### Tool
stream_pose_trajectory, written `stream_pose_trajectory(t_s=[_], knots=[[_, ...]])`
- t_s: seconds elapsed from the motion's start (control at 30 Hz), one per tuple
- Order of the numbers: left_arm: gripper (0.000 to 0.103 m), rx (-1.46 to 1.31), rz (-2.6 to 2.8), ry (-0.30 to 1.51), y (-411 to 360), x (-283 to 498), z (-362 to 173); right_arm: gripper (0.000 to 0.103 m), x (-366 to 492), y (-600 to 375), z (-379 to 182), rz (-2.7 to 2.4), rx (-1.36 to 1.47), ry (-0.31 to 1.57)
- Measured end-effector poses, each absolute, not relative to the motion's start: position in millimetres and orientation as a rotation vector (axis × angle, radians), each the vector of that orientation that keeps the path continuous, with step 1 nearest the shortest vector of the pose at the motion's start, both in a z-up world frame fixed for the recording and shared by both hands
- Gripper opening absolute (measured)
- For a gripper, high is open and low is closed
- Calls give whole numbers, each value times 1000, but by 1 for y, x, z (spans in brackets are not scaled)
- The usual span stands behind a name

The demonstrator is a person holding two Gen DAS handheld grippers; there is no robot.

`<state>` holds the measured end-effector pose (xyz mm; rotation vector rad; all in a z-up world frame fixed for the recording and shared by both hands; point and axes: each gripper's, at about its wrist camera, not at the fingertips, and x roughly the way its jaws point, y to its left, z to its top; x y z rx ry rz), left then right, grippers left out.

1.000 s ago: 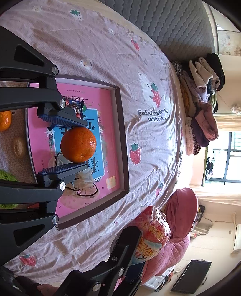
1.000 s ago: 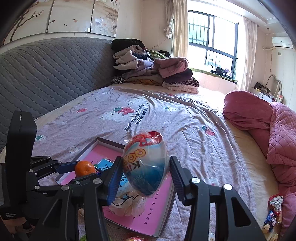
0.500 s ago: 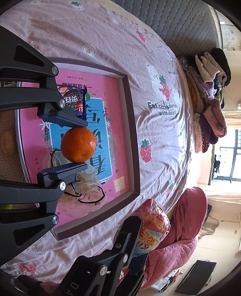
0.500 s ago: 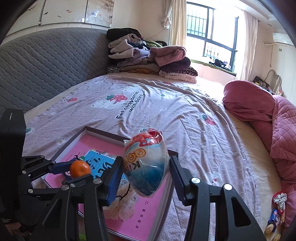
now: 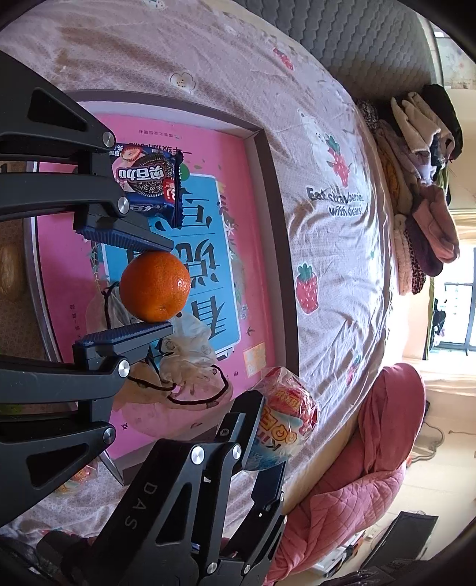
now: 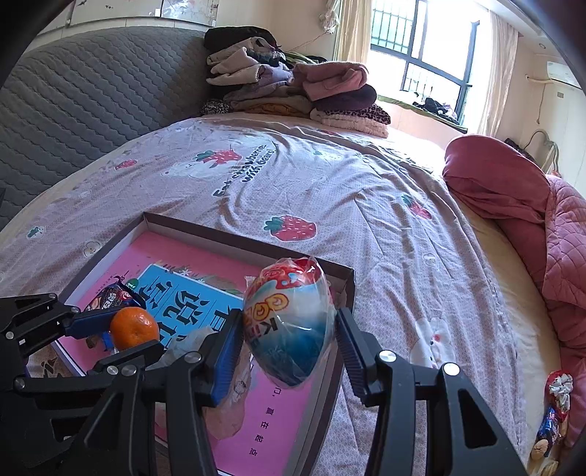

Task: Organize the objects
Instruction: 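Carry the orange over the tray with left tool while right tool carries egg toy there, then open left tool to drop orange in tray while right tool releases egg toy beside it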

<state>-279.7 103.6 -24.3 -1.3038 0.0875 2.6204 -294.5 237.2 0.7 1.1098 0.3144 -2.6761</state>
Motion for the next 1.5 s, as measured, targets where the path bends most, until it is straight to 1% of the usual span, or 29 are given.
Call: stream_pose_trajectory(t_s=[0.43, 0.7, 1.5], knots=[[38, -1350, 2583, 102, 104, -280, -39, 51, -304, 231, -32, -2622, 1211, 355], [38, -1368, 2579, 99, 103, -280, -45, 51, -306, 227, -42, -2601, 1245, 387], [40, -1398, 2572, 82, 103, -285, -52, 51, -310, 231, -49, -2590, 1284, 308]])
